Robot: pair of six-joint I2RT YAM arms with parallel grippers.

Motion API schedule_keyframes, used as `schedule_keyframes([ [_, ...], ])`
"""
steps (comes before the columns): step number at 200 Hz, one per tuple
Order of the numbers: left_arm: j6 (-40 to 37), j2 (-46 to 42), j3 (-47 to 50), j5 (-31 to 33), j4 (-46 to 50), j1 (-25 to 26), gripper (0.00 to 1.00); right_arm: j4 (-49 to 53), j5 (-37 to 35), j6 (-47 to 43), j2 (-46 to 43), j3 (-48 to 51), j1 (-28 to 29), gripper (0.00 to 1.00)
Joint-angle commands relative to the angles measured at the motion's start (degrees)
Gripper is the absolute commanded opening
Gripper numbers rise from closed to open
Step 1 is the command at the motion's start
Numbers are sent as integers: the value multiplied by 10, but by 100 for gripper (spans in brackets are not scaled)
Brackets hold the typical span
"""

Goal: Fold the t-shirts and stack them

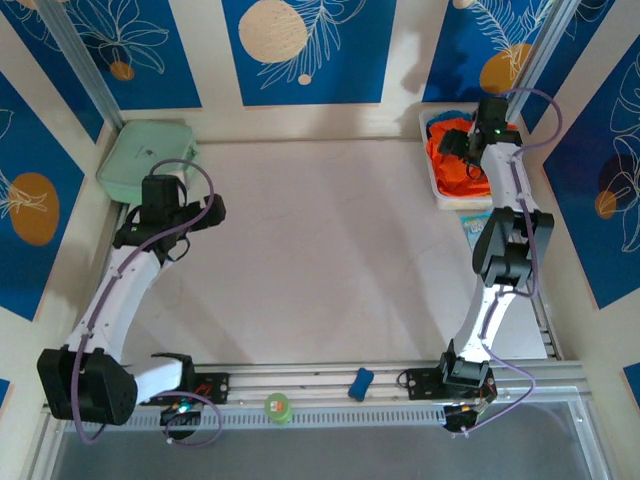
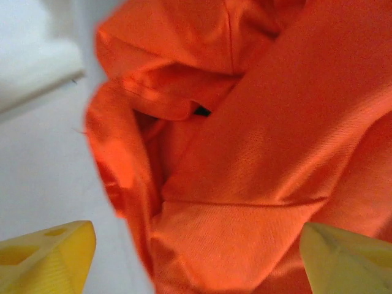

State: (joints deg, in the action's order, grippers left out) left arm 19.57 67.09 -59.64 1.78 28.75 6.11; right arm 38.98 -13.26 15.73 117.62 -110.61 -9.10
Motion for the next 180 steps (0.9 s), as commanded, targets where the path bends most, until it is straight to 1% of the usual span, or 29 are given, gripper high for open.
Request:
schedule_keyframes([
  [1,10,-6,-13,-32,24,9,99,62,-8,8,43,-67,-7,85],
  [33,5,-1,-14,-36,20,13,100,84,-18,10,106,-127,-11,80],
  [41,3,0,-14,-36,20,14,99,86,-18,11,115,-134,-11,77],
  [53,0,1,-14,-36,19,15,99,88,-17,12,125,-143,-12,69],
  [65,-1,1,-15,-37,20,16,99,89,-20,15,127,-148,-12,58],
  [71,-2,2,-15,-36,21,17,100,87,-21,16,126,-148,-12,50],
  [81,-3,2,-18,-36,23,18,100,85,-20,18,122,-148,-12,31],
  [86,-3,1,-19,-35,24,19,100,85,-20,21,118,-148,-13,23],
  [111,-4,-4,-25,-34,31,23,99,76,-20,25,81,-129,-13,0],
  [128,-4,-12,-33,-35,39,26,99,53,-20,28,37,-92,-12,0],
  [154,-5,-24,-52,-37,55,30,100,-9,-10,20,-60,-8,-5,0],
  [180,-7,-37,-67,-44,69,34,100,-33,-38,10,-148,46,17,0],
])
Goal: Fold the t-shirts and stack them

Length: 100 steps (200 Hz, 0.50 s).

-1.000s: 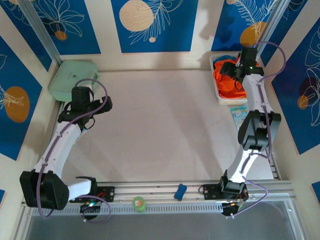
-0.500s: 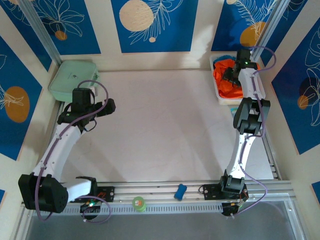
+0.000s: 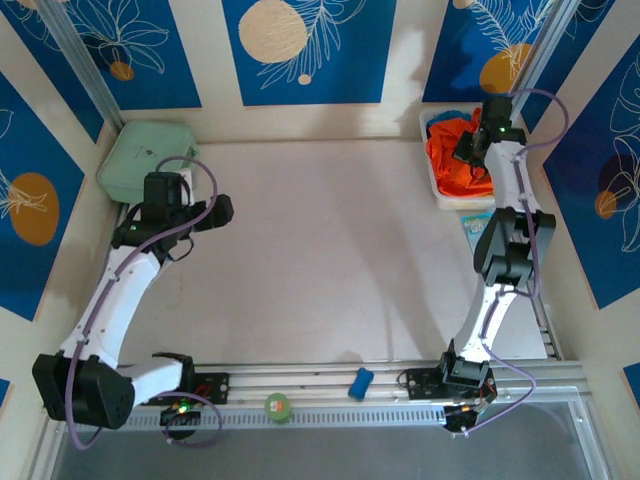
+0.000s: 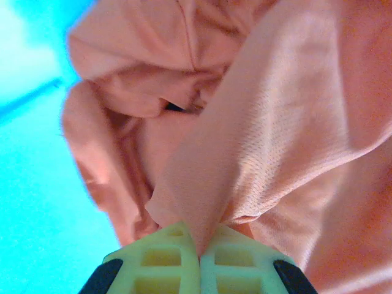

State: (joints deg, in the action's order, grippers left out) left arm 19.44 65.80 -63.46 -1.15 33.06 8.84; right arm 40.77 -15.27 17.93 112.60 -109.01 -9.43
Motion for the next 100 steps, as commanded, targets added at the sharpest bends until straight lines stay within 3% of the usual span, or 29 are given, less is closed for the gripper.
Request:
schedule_keyframes([
  [1,-5,-25,-30,-16,26,8,100,-52,-19,-13,-101,32,22,0],
  [42,-5,-40,-53,-25,47,11,100,-28,-51,-47,-218,43,99,0],
  [100,1,-51,-101,0,103,12,100,8,-82,-42,-318,65,278,0],
])
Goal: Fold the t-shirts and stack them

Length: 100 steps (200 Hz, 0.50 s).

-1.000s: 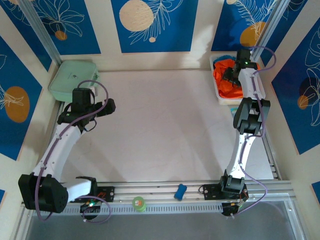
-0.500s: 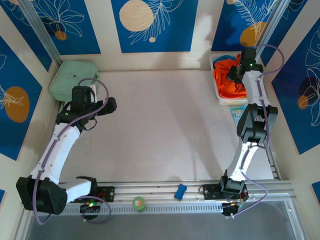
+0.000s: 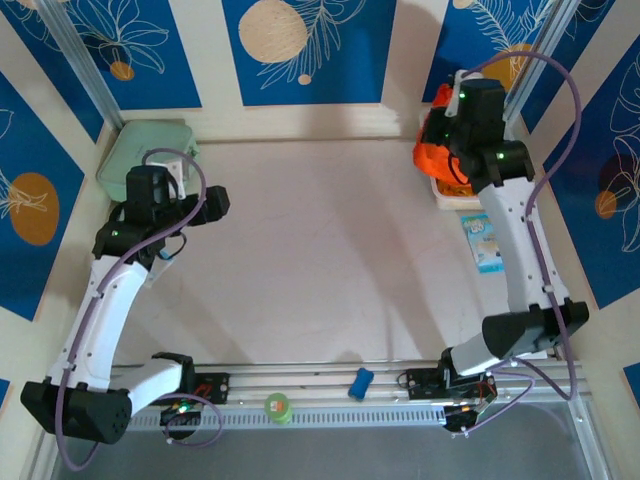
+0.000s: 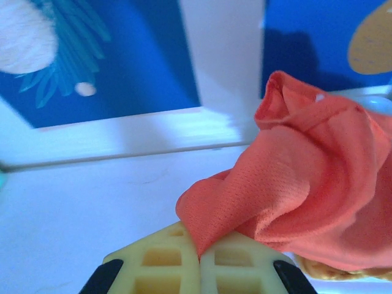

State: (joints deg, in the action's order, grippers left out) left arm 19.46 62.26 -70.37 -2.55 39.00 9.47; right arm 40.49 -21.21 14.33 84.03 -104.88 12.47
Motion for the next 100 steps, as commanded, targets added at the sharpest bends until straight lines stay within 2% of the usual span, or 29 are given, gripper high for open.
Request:
schedule_keyframes([
  [1,0,-15,-33,16,45,5,100,10,-22,-6,-34,27,63,0],
  [48,-5,-27,-86,59,110,5,100,-41,-16,38,-51,133,242,0],
  [100,2,-32,-123,105,157,5,100,-141,4,145,60,244,392,0],
])
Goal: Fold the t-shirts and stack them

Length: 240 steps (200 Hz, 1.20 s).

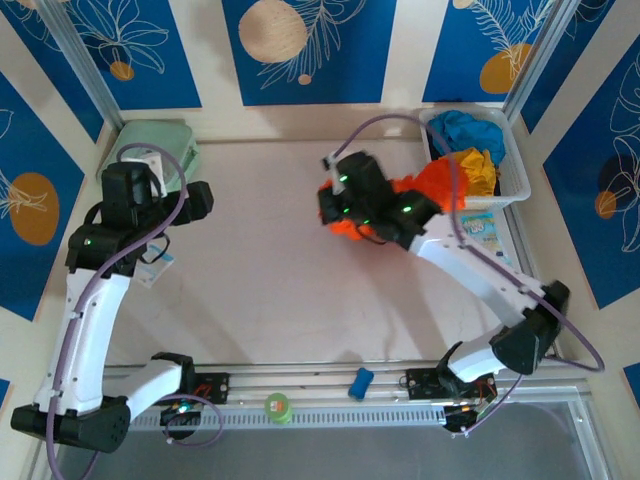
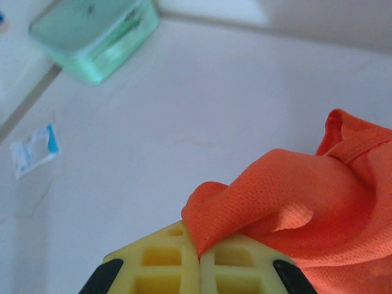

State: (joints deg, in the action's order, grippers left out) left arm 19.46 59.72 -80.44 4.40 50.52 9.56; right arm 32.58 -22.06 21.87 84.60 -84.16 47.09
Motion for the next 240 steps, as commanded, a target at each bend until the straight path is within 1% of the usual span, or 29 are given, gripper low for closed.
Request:
schedule_keyframes([
  [1,2,-7,-22,36,43,4,100,-63,13,71,57,39,47,0],
  [32,-1,-4,-34,60,67,4,100,-77,25,123,129,59,86,0],
  [57,0,-1,-28,53,78,5,100,-70,42,139,147,62,100,0],
  [65,3,-1,-23,46,79,4,100,-64,42,141,144,63,103,9],
  [76,9,0,-14,32,79,5,100,-50,35,143,133,66,103,26],
  [90,19,4,3,4,79,4,100,-13,12,154,115,66,97,38],
  [103,29,7,25,-21,75,8,100,25,-1,167,95,70,81,45],
  [113,38,7,48,-36,68,13,100,55,-5,181,78,77,60,48],
  [135,60,9,107,-45,46,35,100,97,4,196,41,104,4,50],
  [155,85,21,159,-54,8,72,100,99,33,191,26,130,-57,51],
  [170,100,41,188,-58,-32,117,100,92,69,183,35,133,-100,51],
  [180,107,63,200,-69,-63,158,100,88,82,178,47,127,-119,51],
  [196,122,97,218,-91,-131,207,100,89,84,170,73,104,-136,52],
  [220,128,148,227,-95,-225,283,100,94,79,168,110,69,-152,54],
  [240,98,209,208,-87,-245,326,100,93,88,166,131,52,-166,55],
])
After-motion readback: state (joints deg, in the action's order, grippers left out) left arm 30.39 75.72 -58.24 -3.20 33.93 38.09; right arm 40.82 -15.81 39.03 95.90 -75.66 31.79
